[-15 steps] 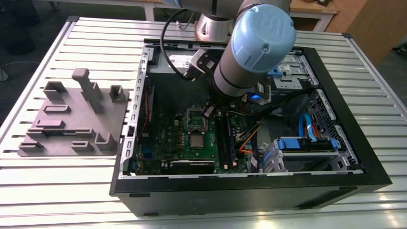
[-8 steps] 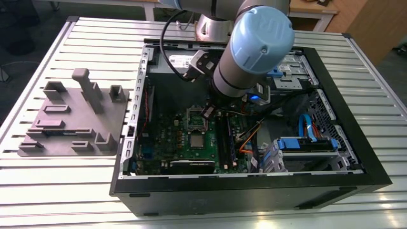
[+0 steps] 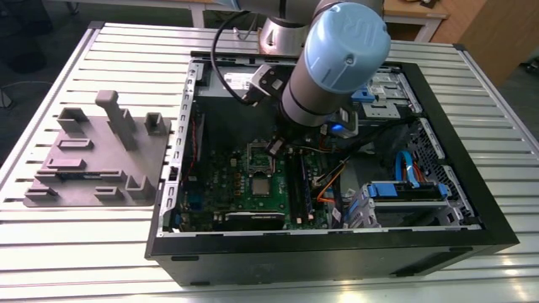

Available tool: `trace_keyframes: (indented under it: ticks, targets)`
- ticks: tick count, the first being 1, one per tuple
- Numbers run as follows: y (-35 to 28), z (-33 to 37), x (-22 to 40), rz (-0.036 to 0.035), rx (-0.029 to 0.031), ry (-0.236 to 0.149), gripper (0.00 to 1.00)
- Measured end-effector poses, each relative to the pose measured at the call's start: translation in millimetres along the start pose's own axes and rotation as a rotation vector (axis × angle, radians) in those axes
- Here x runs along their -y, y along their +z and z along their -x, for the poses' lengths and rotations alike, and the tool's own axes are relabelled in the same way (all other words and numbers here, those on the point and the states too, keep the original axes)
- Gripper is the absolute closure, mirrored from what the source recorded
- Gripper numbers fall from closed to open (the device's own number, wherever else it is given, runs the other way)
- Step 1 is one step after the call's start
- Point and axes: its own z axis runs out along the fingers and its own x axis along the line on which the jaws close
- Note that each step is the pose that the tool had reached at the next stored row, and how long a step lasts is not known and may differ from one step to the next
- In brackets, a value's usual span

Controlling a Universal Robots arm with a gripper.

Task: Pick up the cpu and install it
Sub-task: 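Close the cpu cover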

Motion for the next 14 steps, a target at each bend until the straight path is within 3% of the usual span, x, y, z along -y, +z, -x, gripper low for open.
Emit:
trace_keyframes:
  ticks: [7, 10, 14]
  targets:
    - [-5.1, 1.2, -2.8, -0.0075, -0.0103, 0.001, 0.90]
    - [-5.7, 1.2, -3.3, -0.0187, -0.0256, 0.003, 0.90]
    - [-7.5, 1.2, -4.6, -0.0267, -0.0367, 0.004, 0.90]
